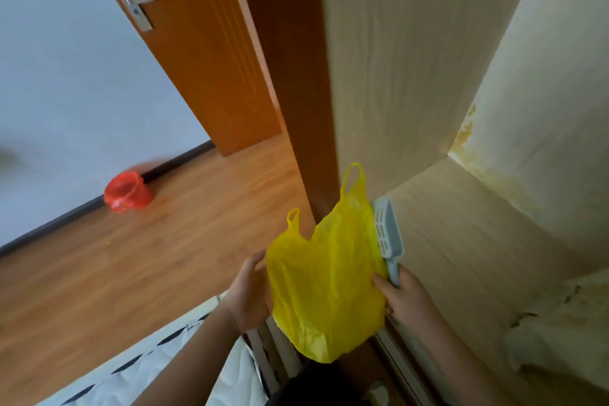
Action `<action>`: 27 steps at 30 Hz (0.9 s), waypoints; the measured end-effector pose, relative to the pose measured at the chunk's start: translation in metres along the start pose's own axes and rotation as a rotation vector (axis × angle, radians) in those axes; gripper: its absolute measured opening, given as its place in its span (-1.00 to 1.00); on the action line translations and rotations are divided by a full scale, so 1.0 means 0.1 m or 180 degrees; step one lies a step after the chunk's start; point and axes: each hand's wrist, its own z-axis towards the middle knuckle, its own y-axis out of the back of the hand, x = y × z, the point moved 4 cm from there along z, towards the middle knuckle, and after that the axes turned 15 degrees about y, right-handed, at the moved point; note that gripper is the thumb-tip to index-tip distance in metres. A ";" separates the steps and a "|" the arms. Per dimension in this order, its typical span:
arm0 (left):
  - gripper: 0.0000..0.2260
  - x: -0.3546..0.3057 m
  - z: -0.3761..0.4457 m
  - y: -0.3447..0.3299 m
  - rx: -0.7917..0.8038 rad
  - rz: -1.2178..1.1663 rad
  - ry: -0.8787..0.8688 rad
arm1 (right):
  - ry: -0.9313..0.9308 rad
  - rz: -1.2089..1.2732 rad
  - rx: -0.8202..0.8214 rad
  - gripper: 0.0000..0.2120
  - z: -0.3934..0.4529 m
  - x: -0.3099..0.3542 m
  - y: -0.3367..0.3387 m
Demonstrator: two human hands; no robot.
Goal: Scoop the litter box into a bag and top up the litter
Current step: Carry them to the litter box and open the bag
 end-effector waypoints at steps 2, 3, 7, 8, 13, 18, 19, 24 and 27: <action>-0.57 -0.05 -0.10 0.19 -0.0159 -0.0036 -0.0139 | 0.0007 -0.0135 0.0268 -0.92 0.12 0.03 -0.21; -0.59 -0.06 -0.15 0.29 -0.0248 -0.0065 -0.0178 | 0.0013 -0.0202 0.0428 -0.90 0.17 0.06 -0.33; -0.56 -0.09 -0.34 0.76 -0.0668 -0.0305 -0.0351 | 0.0055 -0.0311 0.0973 -0.87 0.39 0.20 -0.86; -0.55 -0.09 -0.39 0.88 -0.0735 -0.0414 -0.0407 | 0.0076 -0.0321 0.1069 -0.86 0.45 0.25 -0.99; -0.62 -0.09 -0.65 1.52 -0.1108 -0.1130 -0.0633 | 0.0175 -0.0584 0.1388 -0.84 0.84 0.42 -1.61; -0.70 -0.29 -0.84 2.02 -0.1323 -0.1652 -0.0922 | 0.0000 -0.0638 0.1532 -0.84 1.29 0.58 -2.18; -0.71 -0.35 -0.87 2.11 -0.1370 -0.1688 -0.0960 | -0.0020 -0.0625 0.1513 -0.86 1.37 0.63 -2.29; -0.69 -0.69 -1.00 2.65 -0.2152 -0.1383 -0.1072 | 0.0131 -0.0595 0.1393 -0.87 1.81 0.92 -2.74; -0.73 -0.93 -1.12 2.87 -0.2166 -0.1200 -0.1395 | 0.0223 -0.0496 0.1375 -0.81 2.04 1.11 -2.98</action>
